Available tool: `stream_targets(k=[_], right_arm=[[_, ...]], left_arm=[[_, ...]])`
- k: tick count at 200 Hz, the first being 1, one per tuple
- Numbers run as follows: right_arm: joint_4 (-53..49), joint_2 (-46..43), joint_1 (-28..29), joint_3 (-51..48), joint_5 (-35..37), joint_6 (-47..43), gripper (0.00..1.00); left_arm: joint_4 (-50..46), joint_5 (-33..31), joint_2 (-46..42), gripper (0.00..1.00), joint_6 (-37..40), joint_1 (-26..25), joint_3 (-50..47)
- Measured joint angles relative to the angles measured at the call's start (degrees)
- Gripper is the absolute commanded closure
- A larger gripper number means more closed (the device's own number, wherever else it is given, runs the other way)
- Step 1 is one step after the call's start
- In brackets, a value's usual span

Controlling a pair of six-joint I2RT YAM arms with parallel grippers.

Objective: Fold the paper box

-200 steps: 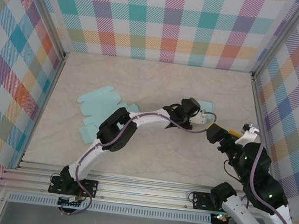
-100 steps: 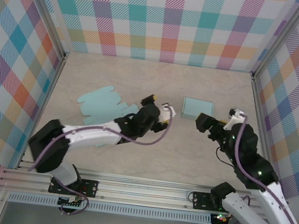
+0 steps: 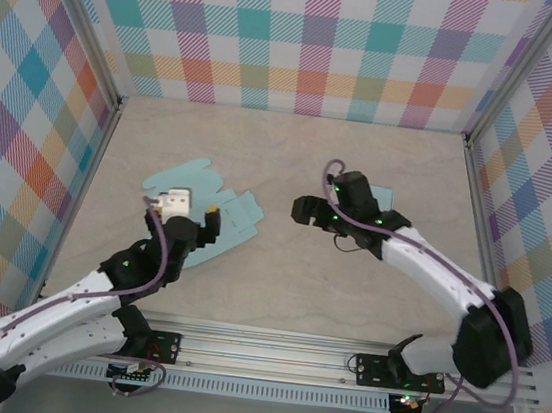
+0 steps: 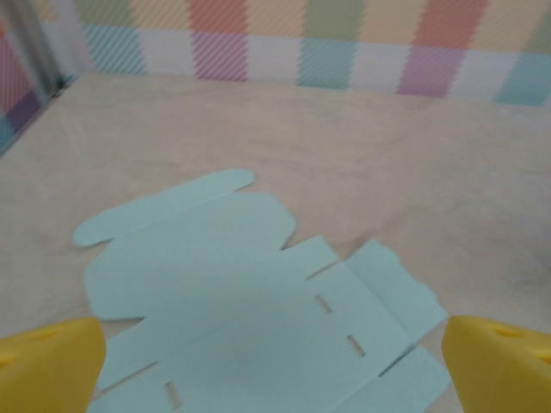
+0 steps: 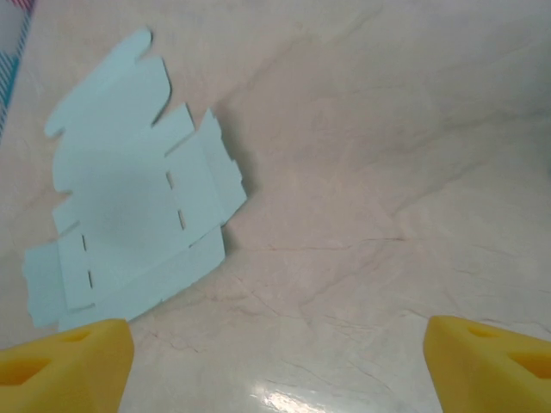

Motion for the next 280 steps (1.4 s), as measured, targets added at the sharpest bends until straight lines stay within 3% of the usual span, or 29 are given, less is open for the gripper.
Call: stream_targets(k=[32,93,209,280], right_arm=[[2.8,14.6,2.1,8.4,-4.2,-1.5,0.27],[3.5,34.3,2.6,22.1,-8.1,-3.8,0.28],[5.7,45.1,1.8,30.9,-14.2,-3.8,0.36],[9.9,48.4,1.8,33.4,-17.7,-3.0,0.53]], left_arm=[[-7.2,-2.5,-10.0,0.0,-5.1,1.7,-1.9],[-12.5,-6.9,-16.2,0.0,-7.4,2.6,-5.6],[-12.2,-6.1,-12.4,0.0,-9.2,2.6,-6.3],[-13.6,-6.1,-15.7,0.0,-9.8,2.8,-6.4]])
